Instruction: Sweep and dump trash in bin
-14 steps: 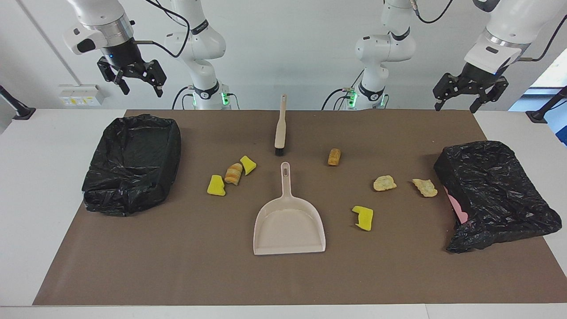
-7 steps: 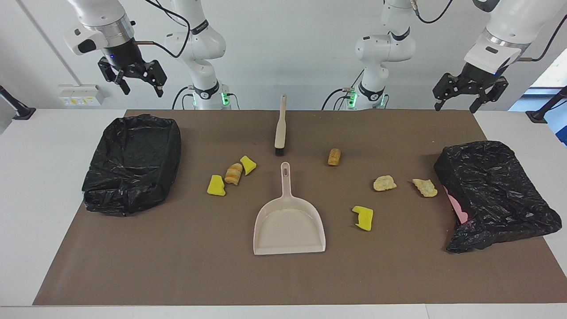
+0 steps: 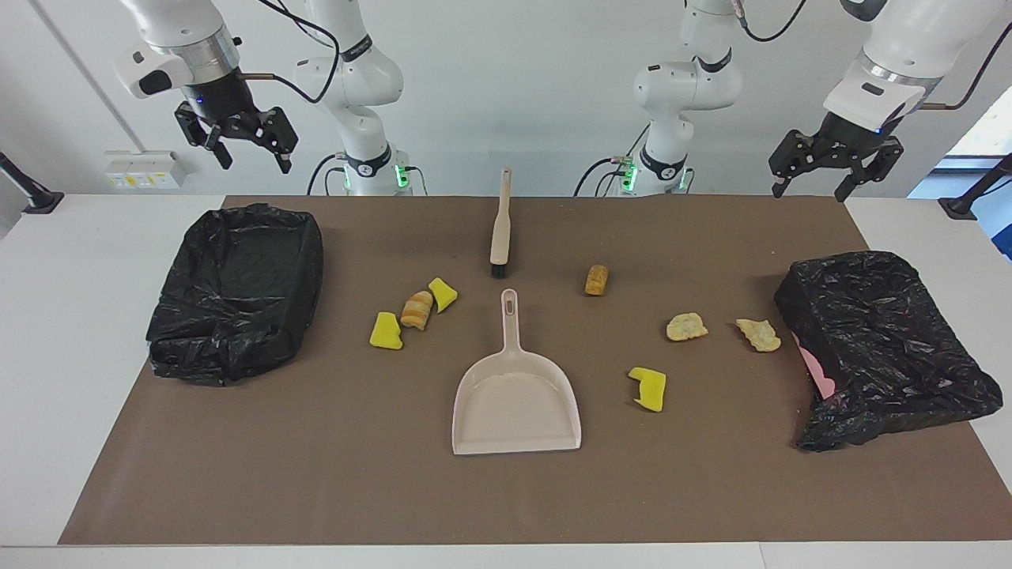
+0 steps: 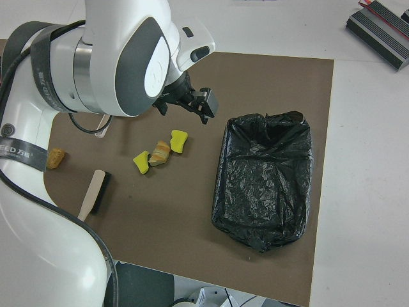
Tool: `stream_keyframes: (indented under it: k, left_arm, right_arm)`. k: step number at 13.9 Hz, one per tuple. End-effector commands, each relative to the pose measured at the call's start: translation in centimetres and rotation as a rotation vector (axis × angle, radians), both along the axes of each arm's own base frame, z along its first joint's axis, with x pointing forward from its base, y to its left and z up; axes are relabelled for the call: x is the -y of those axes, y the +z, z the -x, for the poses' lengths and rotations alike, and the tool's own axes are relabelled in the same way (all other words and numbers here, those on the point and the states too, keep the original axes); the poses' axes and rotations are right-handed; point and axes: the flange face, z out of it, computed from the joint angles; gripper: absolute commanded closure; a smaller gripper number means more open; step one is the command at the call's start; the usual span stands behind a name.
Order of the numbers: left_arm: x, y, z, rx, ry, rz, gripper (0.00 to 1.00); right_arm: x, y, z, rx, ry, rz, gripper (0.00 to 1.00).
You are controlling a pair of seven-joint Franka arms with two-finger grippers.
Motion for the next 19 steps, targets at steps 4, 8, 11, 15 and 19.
stream_keyframes:
  k: [4, 8, 11, 15, 19]
  left_arm:
    - [0.7, 0.2, 0.9, 0.002, -0.002, 0.003, 0.00]
    - [3.0, -0.1, 1.6, -0.006, -0.045, 0.006, 0.00]
    - [4.6, -0.4, 2.2, -0.012, -0.076, 0.006, 0.00]
    - [7.8, -0.6, 3.8, -0.020, -0.096, 0.003, 0.00]
    - [13.1, -2.1, 5.7, -0.020, -0.081, 0.002, 0.00]
  right_arm:
    - [-0.1, -0.2, 0.3, 0.029, -0.010, -0.011, 0.00]
    - [0.2, -0.2, 0.3, 0.029, -0.014, -0.011, 0.00]
    - [0.2, -0.2, 0.3, 0.026, -0.016, -0.011, 0.00]
    - [0.4, -0.3, 0.3, 0.024, -0.017, -0.011, 0.00]
    - [0.5, -0.2, 0.3, 0.026, -0.020, -0.011, 0.00]
